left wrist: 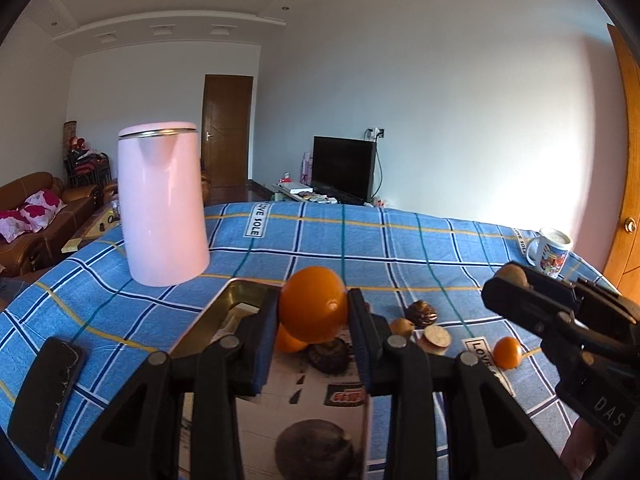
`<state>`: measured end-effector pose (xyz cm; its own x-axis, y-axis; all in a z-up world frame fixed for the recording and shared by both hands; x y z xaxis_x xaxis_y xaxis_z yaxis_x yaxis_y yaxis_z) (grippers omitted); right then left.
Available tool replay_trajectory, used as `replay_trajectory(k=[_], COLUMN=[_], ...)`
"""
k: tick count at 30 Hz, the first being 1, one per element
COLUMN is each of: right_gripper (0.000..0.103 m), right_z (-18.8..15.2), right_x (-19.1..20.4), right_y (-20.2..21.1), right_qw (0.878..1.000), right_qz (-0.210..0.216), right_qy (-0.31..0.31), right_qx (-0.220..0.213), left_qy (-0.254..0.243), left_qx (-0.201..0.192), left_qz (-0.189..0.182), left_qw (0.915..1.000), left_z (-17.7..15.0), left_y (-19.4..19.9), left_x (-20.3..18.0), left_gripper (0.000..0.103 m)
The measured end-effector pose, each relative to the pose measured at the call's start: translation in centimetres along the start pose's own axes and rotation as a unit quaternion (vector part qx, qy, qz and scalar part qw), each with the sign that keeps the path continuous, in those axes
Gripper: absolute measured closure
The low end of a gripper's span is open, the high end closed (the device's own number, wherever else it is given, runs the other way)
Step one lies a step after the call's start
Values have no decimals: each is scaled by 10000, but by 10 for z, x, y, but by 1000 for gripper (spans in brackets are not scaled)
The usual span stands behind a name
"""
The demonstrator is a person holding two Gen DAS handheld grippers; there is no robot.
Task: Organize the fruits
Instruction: 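Carry the yellowish fruit and orange into the tin box and release both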
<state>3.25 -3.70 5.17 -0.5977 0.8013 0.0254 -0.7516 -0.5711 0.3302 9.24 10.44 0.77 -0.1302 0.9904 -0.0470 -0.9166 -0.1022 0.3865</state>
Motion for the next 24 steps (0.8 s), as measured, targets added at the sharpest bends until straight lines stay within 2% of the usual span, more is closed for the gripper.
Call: replay_trajectory(k=[10,19,24], right_gripper=[76,76,75], right_z=[-7,-21,-32], right_x=[49,80,87], right_y=[-81,-129,-145], right_qw=[9929,9807,9723], right_qz=[674,864,932], right_qy=[-112,25,46], right_qx=[972,1753,2141], left_qy=[292,356,287], left_qx=[449,895,917], left_qz=[323,275,342], left_qw=[9980,9950,9948], left_z=[0,-16,-17], left_y=[-21,-40,-42], left_x=[66,82,78], left_gripper=[68,68,67])
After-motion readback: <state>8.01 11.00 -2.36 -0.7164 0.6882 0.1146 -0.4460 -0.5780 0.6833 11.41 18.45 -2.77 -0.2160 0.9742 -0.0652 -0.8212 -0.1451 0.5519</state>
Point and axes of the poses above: each gripper's, at about its wrist camera, not at the fingertips, and y roughly against the way its jaws point, x to its left, z to its top, the point moved 2 cm from there along -y, roughly the way its jaws point, and after that the axes turned 3 degrees about -y, right-handed, at the moved point
